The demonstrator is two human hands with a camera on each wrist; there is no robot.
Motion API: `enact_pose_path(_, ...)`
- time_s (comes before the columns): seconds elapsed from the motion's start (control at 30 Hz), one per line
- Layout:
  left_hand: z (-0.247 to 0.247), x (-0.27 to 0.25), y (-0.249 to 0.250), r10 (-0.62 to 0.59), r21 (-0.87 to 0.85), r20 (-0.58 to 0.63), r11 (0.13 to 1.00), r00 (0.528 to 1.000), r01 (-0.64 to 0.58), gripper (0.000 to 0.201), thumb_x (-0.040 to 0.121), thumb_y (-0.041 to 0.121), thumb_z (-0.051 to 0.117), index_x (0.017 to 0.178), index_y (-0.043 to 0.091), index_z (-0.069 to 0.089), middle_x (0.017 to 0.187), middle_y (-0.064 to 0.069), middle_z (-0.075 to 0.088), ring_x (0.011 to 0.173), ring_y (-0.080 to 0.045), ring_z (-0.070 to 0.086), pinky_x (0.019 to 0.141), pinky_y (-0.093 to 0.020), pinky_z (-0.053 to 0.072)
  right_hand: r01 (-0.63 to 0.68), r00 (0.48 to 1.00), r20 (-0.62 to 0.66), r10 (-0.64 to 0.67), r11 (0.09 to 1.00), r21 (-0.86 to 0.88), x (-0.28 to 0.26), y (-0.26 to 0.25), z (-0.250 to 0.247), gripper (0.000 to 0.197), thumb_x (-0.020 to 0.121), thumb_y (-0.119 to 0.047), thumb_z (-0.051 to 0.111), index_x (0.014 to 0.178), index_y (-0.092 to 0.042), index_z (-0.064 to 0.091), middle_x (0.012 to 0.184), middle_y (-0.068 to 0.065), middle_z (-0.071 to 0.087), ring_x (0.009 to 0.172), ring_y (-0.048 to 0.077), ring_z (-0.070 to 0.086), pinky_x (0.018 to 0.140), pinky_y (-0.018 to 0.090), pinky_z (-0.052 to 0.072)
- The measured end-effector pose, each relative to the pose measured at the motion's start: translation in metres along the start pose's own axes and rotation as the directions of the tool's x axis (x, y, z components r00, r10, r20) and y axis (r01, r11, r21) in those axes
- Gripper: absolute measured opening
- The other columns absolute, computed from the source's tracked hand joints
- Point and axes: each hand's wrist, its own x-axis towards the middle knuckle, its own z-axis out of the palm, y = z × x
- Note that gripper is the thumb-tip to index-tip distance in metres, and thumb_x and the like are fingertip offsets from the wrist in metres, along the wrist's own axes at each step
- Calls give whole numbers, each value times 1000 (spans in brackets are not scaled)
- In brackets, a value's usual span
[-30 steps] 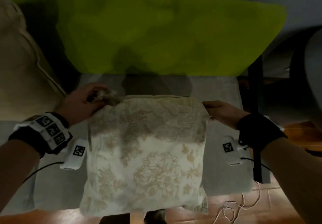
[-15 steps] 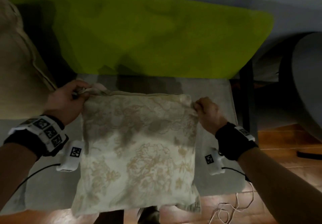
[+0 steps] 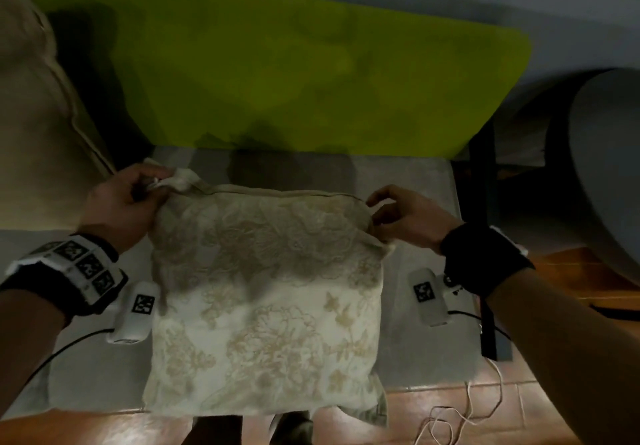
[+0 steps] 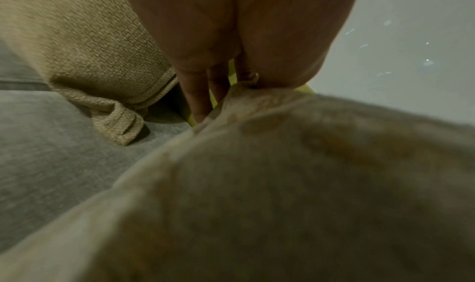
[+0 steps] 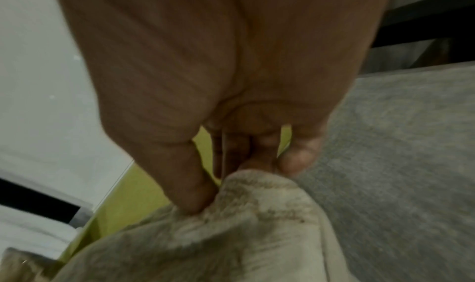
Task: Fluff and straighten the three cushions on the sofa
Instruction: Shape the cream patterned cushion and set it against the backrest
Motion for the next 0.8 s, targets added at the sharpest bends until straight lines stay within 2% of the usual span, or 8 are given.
enact_pose_path(0.07,-3,-4,1,23,-29,8,999,1000,-23,35,91,21,69,92,55,60,113,1,68,108,-22,63,91,-15,46,32,996,-81,-42,991,-128,3,-7,0,41,83,-11,78,119,-23,63,86,-3,76,78,11,71,71,29,54)
enact_pose_path(0.17,-1,-8,10,71,-19,26,997,997,-71,34,91,19,68,91,51,58,109,2,64,104,-20,61,86,-9,43,75,954,-232,-191,900,-430,5,-10,8,47,86,-17,71,132,-21,61,101,0,67,95,24,66,75,31,50)
enact_pose_path(0.27,-1,-9,13,86,3,8,996,996,-86,36,91,22,69,91,56,56,106,3,65,102,-21,62,96,-31,48,87,887,-309,-343,781,-618,1,-10,20,47,88,-19,67,134,-20,56,124,7,62,104,34,62,78,37,47)
enact_pose_path(0.4,-4,-12,9,56,-4,-22,998,998,-56,33,89,28,70,96,58,59,99,7,67,103,-23,65,96,-41,52,117,899,-385,-210,961,-252,8,6,30,32,82,-19,76,107,-34,62,84,-5,60,72,17,58,65,35,45)
enact_pose_path(0.5,0,-18,12,18,-48,-65,999,998,-21,31,88,25,72,95,54,62,102,5,68,101,-22,66,95,-38,53,-11,969,-245,44,991,134,7,9,24,40,79,-42,83,113,-34,61,98,-4,65,86,14,65,75,42,58)
enact_pose_path(0.57,4,-21,16,-2,-51,-70,999,998,-2,25,88,29,72,99,50,63,104,5,66,100,-23,67,92,-44,55,-107,988,-112,104,994,-22,2,5,17,54,82,-45,81,125,-26,55,109,-5,64,94,12,62,71,30,52)
enact_pose_path(0.63,6,-24,19,3,-35,-50,999,999,-5,21,88,36,71,103,48,63,103,6,66,99,-23,67,91,-47,55,-119,991,-85,103,970,-213,4,6,10,54,85,-41,80,130,-21,58,113,-2,64,97,15,62,73,28,47)
enact_pose_path(0.8,0,-27,35,0,-13,-26,1000,1000,0,25,87,31,72,94,52,60,105,5,66,100,-19,63,93,-35,51,125,932,-318,-176,977,-172,14,13,10,35,83,-13,78,107,-24,55,93,-4,59,79,17,57,67,35,48)
